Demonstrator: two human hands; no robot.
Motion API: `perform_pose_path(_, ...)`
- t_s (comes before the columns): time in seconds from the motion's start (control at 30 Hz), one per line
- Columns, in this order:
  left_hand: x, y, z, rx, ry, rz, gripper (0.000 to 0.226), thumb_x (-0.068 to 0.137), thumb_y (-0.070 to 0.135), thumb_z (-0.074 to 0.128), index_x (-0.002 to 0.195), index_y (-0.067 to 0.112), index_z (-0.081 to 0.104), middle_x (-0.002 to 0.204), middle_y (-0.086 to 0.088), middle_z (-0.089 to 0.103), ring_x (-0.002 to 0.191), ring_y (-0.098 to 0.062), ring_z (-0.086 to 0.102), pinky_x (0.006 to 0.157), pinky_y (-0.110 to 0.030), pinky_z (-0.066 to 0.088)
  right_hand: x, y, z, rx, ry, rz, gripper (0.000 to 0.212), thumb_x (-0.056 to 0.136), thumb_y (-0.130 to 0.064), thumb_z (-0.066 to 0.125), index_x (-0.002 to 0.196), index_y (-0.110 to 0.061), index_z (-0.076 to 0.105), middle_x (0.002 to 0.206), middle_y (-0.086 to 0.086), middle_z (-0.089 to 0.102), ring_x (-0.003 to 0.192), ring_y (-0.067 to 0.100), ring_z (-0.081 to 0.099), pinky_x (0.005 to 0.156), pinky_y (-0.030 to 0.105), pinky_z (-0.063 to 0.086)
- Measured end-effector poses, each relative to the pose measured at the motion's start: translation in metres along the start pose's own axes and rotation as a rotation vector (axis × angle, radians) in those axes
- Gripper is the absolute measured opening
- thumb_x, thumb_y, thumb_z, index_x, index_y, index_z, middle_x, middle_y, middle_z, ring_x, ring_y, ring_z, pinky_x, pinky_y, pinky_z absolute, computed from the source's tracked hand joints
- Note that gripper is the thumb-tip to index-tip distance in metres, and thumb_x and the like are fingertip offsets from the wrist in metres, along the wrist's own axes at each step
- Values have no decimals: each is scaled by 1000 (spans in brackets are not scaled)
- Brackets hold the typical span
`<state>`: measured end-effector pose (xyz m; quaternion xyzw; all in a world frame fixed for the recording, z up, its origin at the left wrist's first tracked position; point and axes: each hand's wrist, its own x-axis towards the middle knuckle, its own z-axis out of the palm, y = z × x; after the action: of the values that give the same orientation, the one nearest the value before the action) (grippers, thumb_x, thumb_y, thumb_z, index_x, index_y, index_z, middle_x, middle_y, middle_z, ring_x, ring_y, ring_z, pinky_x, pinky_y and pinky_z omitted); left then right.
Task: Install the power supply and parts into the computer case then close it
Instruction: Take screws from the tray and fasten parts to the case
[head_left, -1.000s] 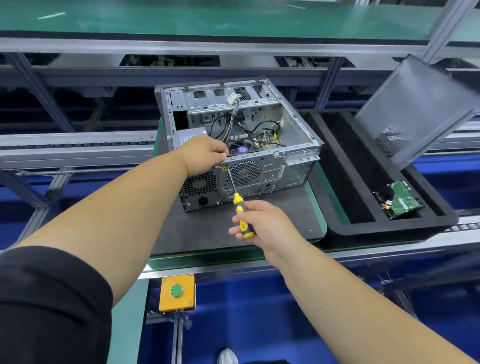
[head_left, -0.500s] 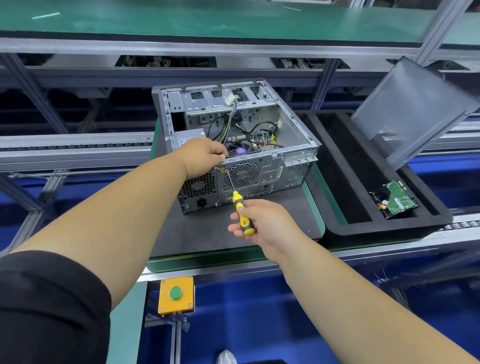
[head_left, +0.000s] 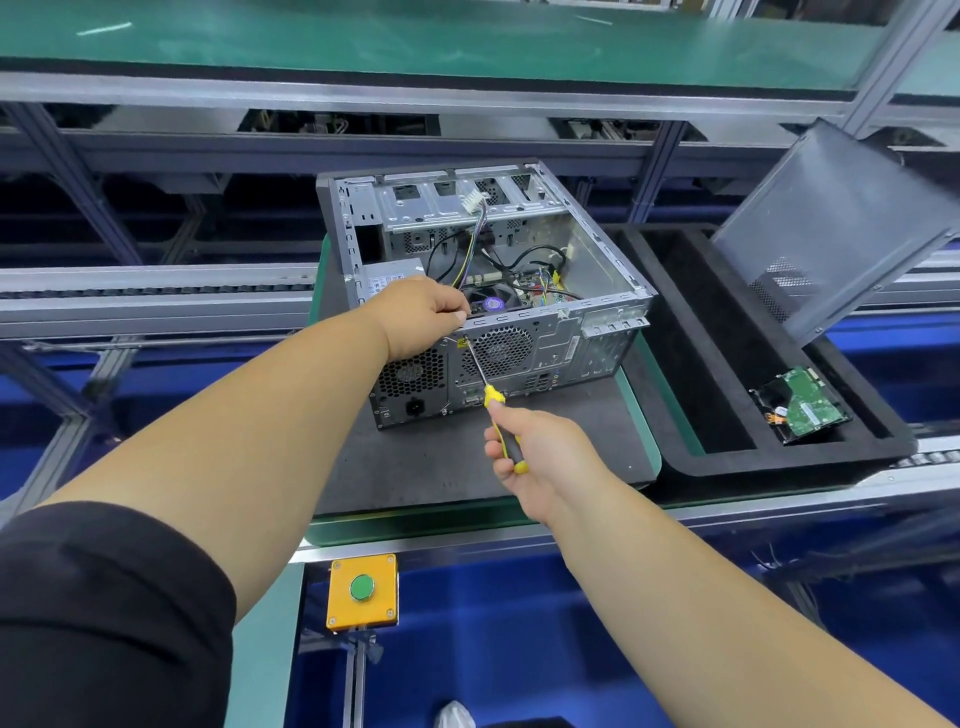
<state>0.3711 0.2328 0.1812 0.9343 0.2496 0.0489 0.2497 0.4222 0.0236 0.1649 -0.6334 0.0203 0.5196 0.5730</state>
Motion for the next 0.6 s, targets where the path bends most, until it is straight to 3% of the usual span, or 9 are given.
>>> perform_pose_path(0.17,0,-1,1,10,5,4,20,98,29,47,100,24,66,106,-9,60,101,-26,54,88,-34,44,0,-3,2,-73,45,68,35,102,-38,49,86,-11,66,63,-1,60,44,8,43,38,19,33)
perform_pose_path(0.3,0,-1,1,17,14,0,22,98,30,47,104,24,67,106,-10,60,100,-26,54,88,-34,45,1,-4,3,146,-66,176,48,106,-39,36,89,-6,66,51,-1,51,38,8,33,35,18,24)
perform_pose_path(0.37,0,-1,2,26,15,3,22,98,31,47,103,24,66,104,-10,60,99,-26,54,86,-34,45,0,-1,4,247,-111,169,43,104,-39,43,92,-4,66,54,0,51,38,8,32,35,18,23)
perform_pose_path(0.47,1,-1,2,42,23,7,22,98,31,46,104,24,66,104,-9,60,100,-26,53,88,-35,45,-4,6,8,249,-85,61,19,92,-27,68,90,-9,62,64,2,47,43,8,35,38,18,26)
perform_pose_path(0.53,1,-2,2,55,23,6,23,98,32,46,107,25,66,105,-9,59,103,-26,51,91,-38,44,-4,9,10,162,-4,11,16,92,-22,70,89,-9,62,65,1,49,45,8,39,40,18,29)
perform_pose_path(0.6,1,-2,2,54,24,7,23,98,32,46,108,26,66,105,-9,59,104,-25,49,93,-39,44,-3,9,12,66,67,-7,25,96,-32,63,86,-9,64,62,0,52,46,8,41,41,18,32)
